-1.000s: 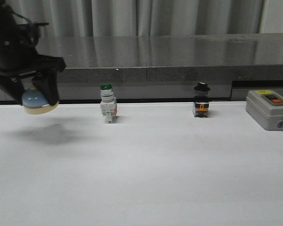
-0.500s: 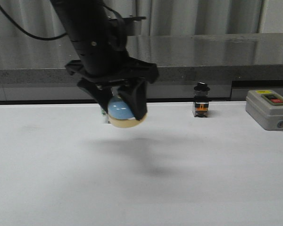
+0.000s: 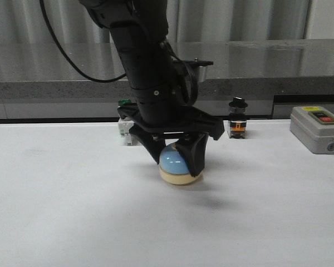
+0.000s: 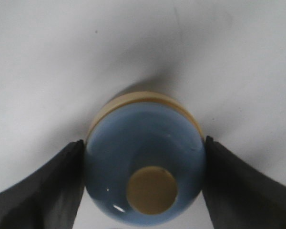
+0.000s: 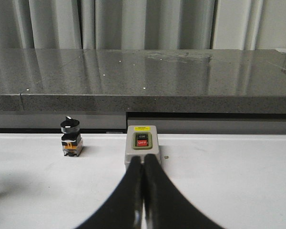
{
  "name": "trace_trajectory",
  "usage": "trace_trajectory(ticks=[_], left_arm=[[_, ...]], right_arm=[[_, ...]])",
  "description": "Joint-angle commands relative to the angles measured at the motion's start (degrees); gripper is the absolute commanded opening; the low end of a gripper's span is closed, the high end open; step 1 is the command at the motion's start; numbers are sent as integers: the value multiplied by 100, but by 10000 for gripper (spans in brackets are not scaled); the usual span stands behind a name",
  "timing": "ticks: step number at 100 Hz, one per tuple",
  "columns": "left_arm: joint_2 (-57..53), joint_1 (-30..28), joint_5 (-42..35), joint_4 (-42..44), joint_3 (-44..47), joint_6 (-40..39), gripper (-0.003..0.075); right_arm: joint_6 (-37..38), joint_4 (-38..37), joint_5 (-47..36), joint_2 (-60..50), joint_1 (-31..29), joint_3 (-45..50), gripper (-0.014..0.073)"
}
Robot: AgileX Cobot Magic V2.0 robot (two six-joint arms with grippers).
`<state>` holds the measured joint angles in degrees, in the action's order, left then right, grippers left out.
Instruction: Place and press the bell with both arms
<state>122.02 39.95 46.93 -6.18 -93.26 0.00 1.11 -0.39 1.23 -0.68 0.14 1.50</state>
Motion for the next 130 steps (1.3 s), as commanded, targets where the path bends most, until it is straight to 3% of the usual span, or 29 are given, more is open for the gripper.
trace_trajectory(ticks=[1,15,30,37,69,80,103,121,130], left_arm=[[-253,18,-52,-69,-191,0,295],[-224,5,-52,-80,-191,0,321],[-224,-61,-52,-225,-191,0,544],[-224,-60,-52,-225,-191,-35,607],[-275,-73,208,-182,-628,-35,596],[-475,-73,179,-166,-670,-35,530],[-1058,-73,210,54,-670,-35,218],[-1454,-160,273,46,-670,-105,31],[-1662,-286,285,46,-670,-134,-20]], right_arm=[[-37,-74,-492,-67,-35,-81,-60],[-37,-74,-492,-67,-35,-81,-60],[-37,-74,-492,-67,-35,-81,-60],[-37,-74,-492,-67,-35,-81,-60],[-37,-74,-492,-67,-35,-81,-60],[-37,-74,-492,-67,-35,-81,-60],[-37,-74,-492,-67,-35,-81,-60],[-37,-74,-492,-67,-35,-81,-60],[-37,-74,-492,-67,-35,-81,-60]])
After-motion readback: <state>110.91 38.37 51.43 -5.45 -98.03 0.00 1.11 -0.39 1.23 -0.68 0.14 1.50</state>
